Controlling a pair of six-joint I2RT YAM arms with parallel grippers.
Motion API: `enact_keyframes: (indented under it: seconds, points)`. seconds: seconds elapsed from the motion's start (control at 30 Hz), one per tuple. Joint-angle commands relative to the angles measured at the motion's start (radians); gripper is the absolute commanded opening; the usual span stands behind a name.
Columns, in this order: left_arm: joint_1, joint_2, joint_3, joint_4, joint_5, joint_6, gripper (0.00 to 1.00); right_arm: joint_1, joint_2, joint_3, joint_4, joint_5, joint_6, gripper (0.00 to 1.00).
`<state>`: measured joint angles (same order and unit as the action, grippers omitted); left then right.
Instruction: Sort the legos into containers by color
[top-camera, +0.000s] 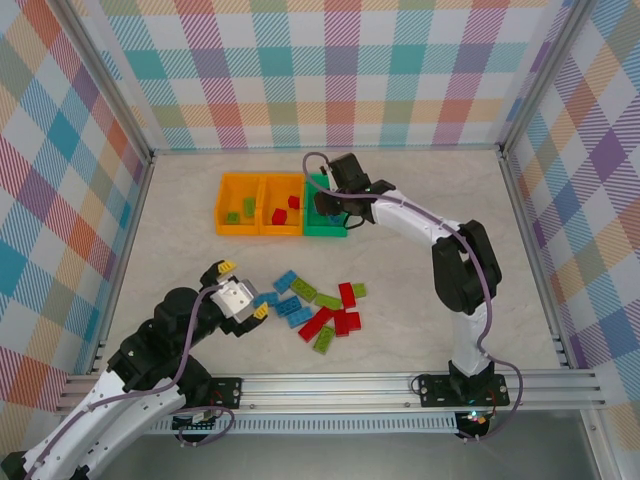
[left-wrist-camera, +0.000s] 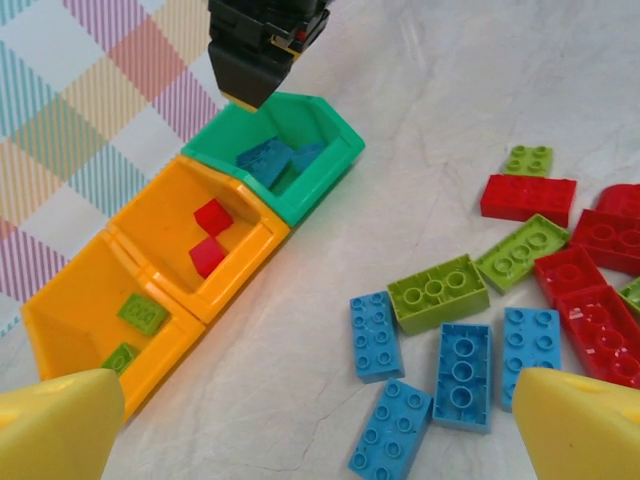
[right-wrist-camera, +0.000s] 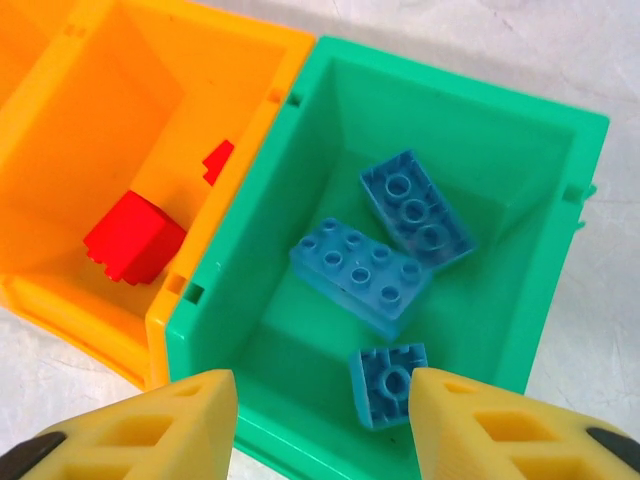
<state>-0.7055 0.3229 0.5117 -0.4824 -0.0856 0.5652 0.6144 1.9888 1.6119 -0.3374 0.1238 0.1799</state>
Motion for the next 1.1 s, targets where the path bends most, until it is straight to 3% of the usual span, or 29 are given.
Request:
enact_keyframes:
  seconds: [0.0, 0.1, 0.17, 0.23, 0.3, 0.33, 0.43, 0.57, 0.7, 0.8, 0.9, 1.07]
  points:
    - [-0.009, -0.008, 0.001, 0.042, -0.059, -0.034, 1.0, -0.005, -0.06, 0.014, -0.031, -0.003, 0.01, 0.48]
    - [-0.008, 0.005, 0.018, 0.042, -0.106, -0.097, 1.0, -0.005, -0.153, -0.048, -0.027, -0.035, 0.025, 0.49]
    - [-0.005, 0.058, 0.07, 0.02, -0.258, -0.22, 1.0, -0.005, -0.245, -0.124, -0.01, -0.083, 0.04, 0.5]
    - [-0.005, 0.174, 0.21, -0.124, -0.462, -0.418, 1.0, -0.005, -0.35, -0.218, 0.005, -0.144, 0.052, 0.54]
    - [-0.004, 0.301, 0.378, -0.344, -0.639, -0.698, 1.0, -0.006, -0.467, -0.319, 0.011, -0.212, 0.061, 0.62]
    - [-0.004, 0.337, 0.421, -0.422, -0.679, -0.834, 0.99, -0.005, -0.514, -0.359, 0.012, -0.235, 0.067, 0.66]
    - [-0.005, 0.379, 0.449, -0.471, -0.575, -1.106, 0.93, -0.005, -0.665, -0.488, -0.003, -0.317, 0.077, 0.81]
    - [-0.005, 0.378, 0.301, -0.192, -0.26, -1.407, 0.88, -0.004, -0.842, -0.622, -0.042, -0.384, 0.086, 1.0]
    - [-0.014, 0.547, 0.262, -0.107, -0.085, -1.733, 0.86, -0.004, -0.959, -0.691, -0.107, -0.383, 0.081, 1.0]
    - [-0.061, 0.725, 0.31, -0.073, -0.016, -1.775, 0.86, -0.004, -0.997, -0.736, -0.104, -0.365, 0.087, 1.0]
    - [-0.126, 0.908, 0.417, -0.137, -0.064, -1.758, 0.85, -0.004, -0.987, -0.753, -0.086, -0.365, 0.085, 1.0]
    - [-0.139, 1.09, 0.487, -0.127, -0.085, -1.77, 0.81, -0.004, -0.945, -0.728, -0.098, -0.371, 0.078, 1.0]
